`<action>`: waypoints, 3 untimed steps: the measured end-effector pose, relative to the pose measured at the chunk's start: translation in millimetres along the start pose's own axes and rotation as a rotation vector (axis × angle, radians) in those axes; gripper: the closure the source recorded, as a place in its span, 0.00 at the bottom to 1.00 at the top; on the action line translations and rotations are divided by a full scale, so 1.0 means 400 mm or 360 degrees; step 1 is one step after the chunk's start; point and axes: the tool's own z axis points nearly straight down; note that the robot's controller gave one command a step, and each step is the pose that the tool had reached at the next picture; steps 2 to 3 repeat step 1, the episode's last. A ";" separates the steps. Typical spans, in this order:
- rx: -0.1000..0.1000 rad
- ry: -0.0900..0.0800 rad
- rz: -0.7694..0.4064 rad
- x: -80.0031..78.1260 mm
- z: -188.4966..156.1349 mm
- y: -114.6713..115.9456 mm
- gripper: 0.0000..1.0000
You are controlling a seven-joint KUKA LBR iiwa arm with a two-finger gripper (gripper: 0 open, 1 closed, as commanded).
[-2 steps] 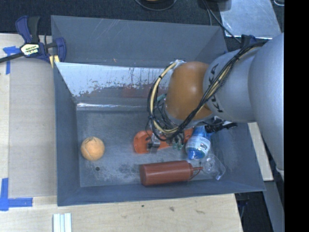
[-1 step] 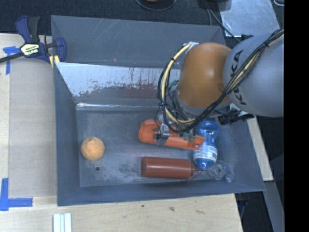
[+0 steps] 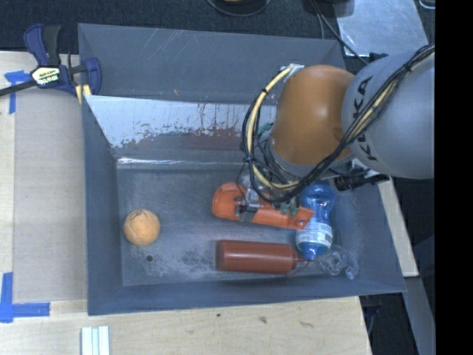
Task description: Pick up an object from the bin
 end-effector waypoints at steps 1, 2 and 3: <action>-0.0002 -0.0007 0.0064 0.006 -0.456 -0.004 1.00; -0.0002 -0.0007 0.0064 0.006 -0.456 -0.004 1.00; -0.0002 -0.0007 0.0064 0.006 -0.456 -0.004 1.00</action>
Offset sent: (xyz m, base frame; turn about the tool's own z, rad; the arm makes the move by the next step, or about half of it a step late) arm 0.0000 0.0000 0.0000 0.0000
